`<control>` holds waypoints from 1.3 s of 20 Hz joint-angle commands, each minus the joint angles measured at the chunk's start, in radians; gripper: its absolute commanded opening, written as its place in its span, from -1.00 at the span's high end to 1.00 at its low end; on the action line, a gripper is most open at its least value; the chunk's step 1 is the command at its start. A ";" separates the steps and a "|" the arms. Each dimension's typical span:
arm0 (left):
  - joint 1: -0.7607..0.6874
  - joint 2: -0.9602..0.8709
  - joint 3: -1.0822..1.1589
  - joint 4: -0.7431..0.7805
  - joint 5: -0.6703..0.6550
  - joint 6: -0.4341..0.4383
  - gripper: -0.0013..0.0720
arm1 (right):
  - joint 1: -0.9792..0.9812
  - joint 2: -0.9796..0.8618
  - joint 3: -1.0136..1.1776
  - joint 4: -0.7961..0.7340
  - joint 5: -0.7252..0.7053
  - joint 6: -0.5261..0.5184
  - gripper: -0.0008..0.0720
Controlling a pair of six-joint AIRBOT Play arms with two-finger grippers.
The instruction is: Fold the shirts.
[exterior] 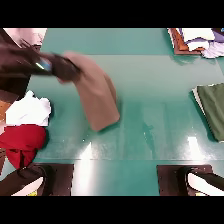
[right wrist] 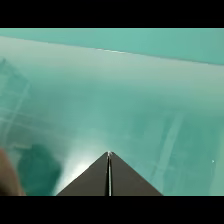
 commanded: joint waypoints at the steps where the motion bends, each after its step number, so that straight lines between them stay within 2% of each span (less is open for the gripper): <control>1: -0.150 0.005 -0.268 -0.005 0.162 -0.041 0.89 | -0.006 0.047 -0.092 0.001 -0.031 0.000 0.93; 2: -0.175 0.005 -0.321 -0.018 0.195 -0.038 0.88 | -0.006 0.047 -0.101 0.001 -0.031 0.000 0.93; 3: -0.196 0.005 -0.357 -0.027 0.207 -0.038 0.42 | -0.006 0.047 -0.109 0.001 -0.032 0.000 0.93; 4: -0.208 0.005 -0.369 -0.026 0.198 -0.038 -0.51 | -0.006 0.047 -0.116 0.002 -0.031 0.000 0.93; 5: -0.208 0.005 -0.366 -0.021 0.189 -0.037 -0.72 | -0.005 0.045 -0.116 0.003 -0.031 0.000 0.93; 8: -0.148 0.006 -0.311 0.064 0.188 -0.022 -0.71 | -0.005 0.045 -0.116 0.004 -0.034 0.001 0.93; 11: 0.014 -0.002 -0.291 0.066 0.182 -0.019 -0.71 | -0.005 0.045 -0.116 0.004 -0.023 0.001 0.93; 13: 0.127 -0.056 -0.291 0.029 0.132 0.006 -0.71 | -0.005 0.045 -0.116 0.004 -0.023 0.001 0.93; 15: 0.199 -0.149 -0.291 -0.081 0.055 0.086 -0.71 | -0.005 0.045 -0.116 0.004 -0.021 0.001 0.93; 17: 0.217 -0.261 -0.291 -0.185 -0.008 0.165 -0.71 | -0.005 0.045 -0.116 0.004 -0.012 0.001 0.93; 22: 0.216 -0.463 -0.291 -0.348 -0.022 0.177 -0.71 | -0.005 0.045 -0.116 0.003 -0.002 0.001 0.93; 25: 0.216 -0.490 -0.291 -0.362 -0.016 0.181 -0.67 | -0.004 0.037 -0.116 0.003 0.023 0.001 0.93; 26: 0.216 -0.489 -0.291 -0.368 -0.015 0.180 -0.08 | -0.003 0.029 -0.116 0.004 0.054 0.001 0.93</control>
